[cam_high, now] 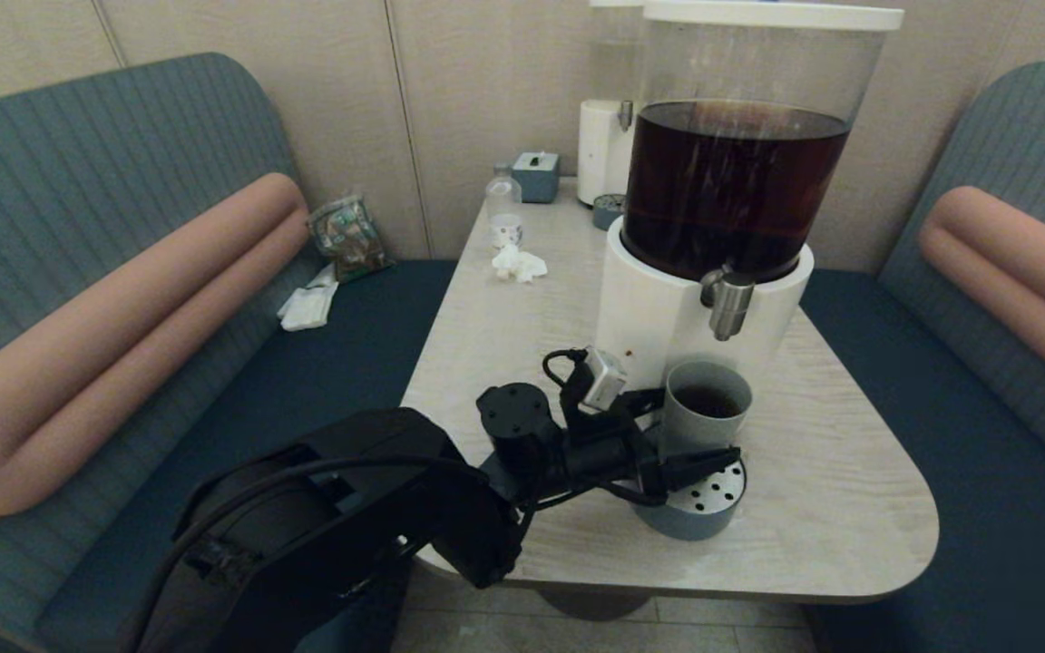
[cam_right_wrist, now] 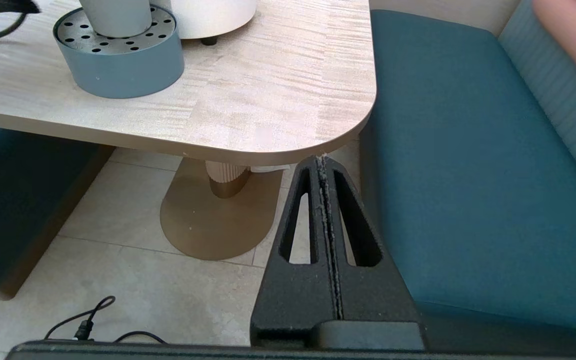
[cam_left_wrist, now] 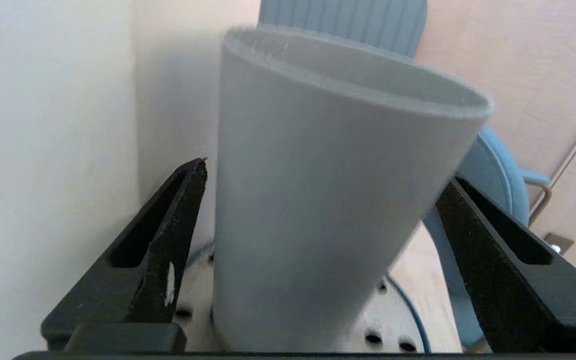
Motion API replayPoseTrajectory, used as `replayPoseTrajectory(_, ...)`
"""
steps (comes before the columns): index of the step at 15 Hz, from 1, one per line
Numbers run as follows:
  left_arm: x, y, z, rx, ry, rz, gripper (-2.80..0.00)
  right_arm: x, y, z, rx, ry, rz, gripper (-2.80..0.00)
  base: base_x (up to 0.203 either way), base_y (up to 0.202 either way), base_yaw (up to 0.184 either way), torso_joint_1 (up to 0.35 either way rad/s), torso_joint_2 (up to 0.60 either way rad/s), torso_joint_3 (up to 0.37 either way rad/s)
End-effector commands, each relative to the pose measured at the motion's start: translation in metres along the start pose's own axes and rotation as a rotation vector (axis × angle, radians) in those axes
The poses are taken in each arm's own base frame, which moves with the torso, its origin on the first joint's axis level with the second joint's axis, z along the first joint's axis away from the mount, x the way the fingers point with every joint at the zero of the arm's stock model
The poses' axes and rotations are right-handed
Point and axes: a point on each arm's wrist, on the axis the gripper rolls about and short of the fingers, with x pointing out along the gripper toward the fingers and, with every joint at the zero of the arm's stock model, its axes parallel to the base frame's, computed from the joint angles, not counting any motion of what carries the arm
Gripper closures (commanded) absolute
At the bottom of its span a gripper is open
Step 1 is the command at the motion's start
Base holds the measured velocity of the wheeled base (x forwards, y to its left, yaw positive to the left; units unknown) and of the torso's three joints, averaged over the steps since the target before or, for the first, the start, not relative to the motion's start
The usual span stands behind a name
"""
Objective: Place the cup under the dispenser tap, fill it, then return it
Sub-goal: Place it under the water dispenser
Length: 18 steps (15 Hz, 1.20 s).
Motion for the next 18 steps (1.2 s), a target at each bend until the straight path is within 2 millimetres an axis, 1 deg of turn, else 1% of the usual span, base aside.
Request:
replayPoseTrajectory(1, -0.006, -0.008, 0.01, -0.002, 0.009, -0.005, -2.8, 0.0, 0.0, 0.0, -0.001, -0.004, 0.0, 0.0, 0.0, 0.0, 0.0, 0.0, 0.0, 0.0)
replayPoseTrajectory(9, -0.029, -0.03, 0.023, -0.042, 0.078, 0.002, -2.8, 0.0, 0.0, 0.0, -0.001, -0.003, 0.001, 0.0, 0.0, 0.0, 0.0, 0.0, 0.0, 0.0)
replayPoseTrajectory(13, -0.043, -0.042, 0.025, -0.067, 0.121, 0.006, -2.8, 0.0, 0.0, 0.0, -0.001, -0.003, 0.0, 0.0, 0.0, 0.0, 0.0, 0.0, 0.0, 0.0)
replayPoseTrajectory(18, -0.051, -0.048, 0.027, -0.081, 0.142, 0.015, -2.8, 0.0, 0.0, 0.0, -0.001, -0.003, 0.0, 0.0, 0.0, 0.0, 0.0, 0.0, 0.0, 0.0)
